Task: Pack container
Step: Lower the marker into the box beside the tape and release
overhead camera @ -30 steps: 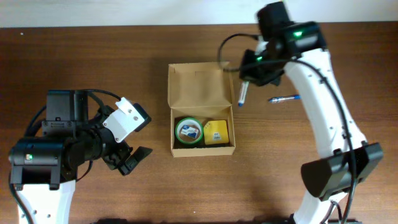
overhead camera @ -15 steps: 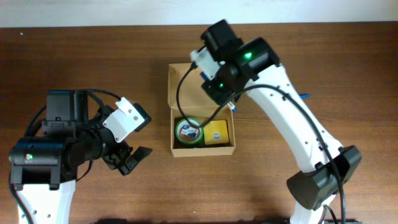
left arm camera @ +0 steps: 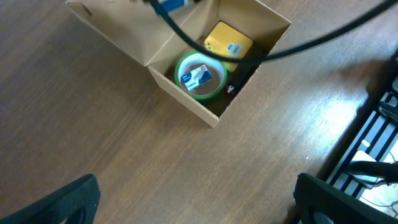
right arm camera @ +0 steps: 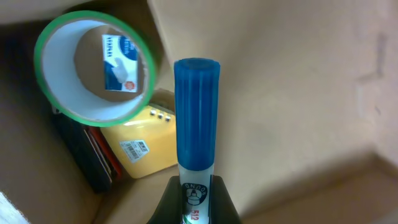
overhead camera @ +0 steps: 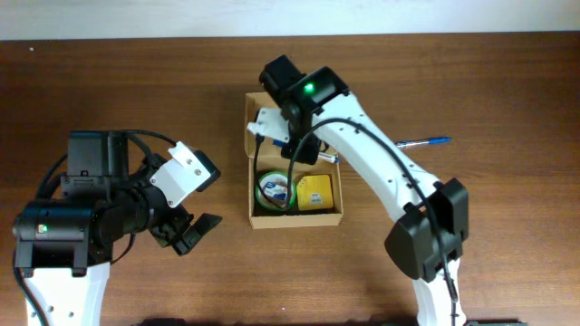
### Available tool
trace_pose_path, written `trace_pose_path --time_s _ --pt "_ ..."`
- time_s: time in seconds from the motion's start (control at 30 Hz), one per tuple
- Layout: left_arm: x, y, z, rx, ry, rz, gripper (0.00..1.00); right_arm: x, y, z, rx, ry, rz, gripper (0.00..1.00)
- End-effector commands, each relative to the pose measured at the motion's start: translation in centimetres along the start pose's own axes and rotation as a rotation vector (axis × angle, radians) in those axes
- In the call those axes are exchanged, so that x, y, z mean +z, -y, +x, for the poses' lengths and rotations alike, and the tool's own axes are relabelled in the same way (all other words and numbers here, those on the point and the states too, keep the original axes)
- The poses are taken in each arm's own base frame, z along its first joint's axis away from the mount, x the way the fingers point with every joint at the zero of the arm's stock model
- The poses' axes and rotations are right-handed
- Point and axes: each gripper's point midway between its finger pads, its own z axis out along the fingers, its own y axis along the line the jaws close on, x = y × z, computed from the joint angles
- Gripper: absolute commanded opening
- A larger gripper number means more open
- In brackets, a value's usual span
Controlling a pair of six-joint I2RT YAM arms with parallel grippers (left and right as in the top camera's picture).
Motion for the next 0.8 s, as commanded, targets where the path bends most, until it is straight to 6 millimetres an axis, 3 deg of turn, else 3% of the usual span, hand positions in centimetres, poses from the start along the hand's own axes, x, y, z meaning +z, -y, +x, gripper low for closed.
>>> trace_pose_path --time_s 0.0,0.37,0.77 --pt "-0.5 0.0 -0.6 0.017 0.025 -0.003 1.00 1.0 -0.7 -0.6 -0.125 -0.017 -0.009 0.04" --pt "-0.5 0.0 -0.6 0.017 0.025 -0.003 1.00 2.2 -1.2 -0.9 -0.168 -0.031 -0.031 0.04" --pt "-0.5 0.0 -0.6 0.017 0.025 -0.003 1.00 5.5 -2.3 -0.8 -0.180 -0.075 -0.107 0.04"
